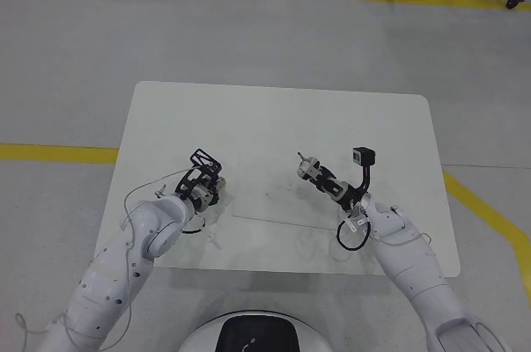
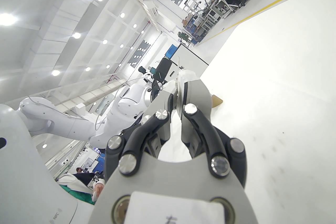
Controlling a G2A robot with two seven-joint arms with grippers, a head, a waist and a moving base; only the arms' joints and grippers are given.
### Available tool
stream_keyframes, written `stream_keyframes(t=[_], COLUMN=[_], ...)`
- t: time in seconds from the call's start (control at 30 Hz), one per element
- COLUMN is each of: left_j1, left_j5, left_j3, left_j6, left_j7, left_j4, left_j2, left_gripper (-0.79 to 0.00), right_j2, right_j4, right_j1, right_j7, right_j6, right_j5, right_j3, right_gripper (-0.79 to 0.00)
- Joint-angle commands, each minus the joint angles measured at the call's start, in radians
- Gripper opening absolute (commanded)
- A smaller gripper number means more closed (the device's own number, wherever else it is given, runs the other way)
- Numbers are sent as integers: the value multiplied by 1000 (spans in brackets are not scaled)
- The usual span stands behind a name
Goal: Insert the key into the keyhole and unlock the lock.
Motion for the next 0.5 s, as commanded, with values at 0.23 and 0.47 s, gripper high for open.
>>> stream_keyframes(t=[0.23,0.47], left_j1=[7,30], left_j5=[-226,-717], left_j3=[-63,-191], left_j6=[-76,-261], left_j7=[55,67], left_j4=[2,24], left_j2=[-1,7], left_gripper=[-785,-785], right_j2=[0,0], right_j4=[0,0], right_j1=[0,0], right_j7=[0,0], right_j6=[0,0], right_j5=[0,0], right_j3=[0,0], right_gripper=[-785,-785])
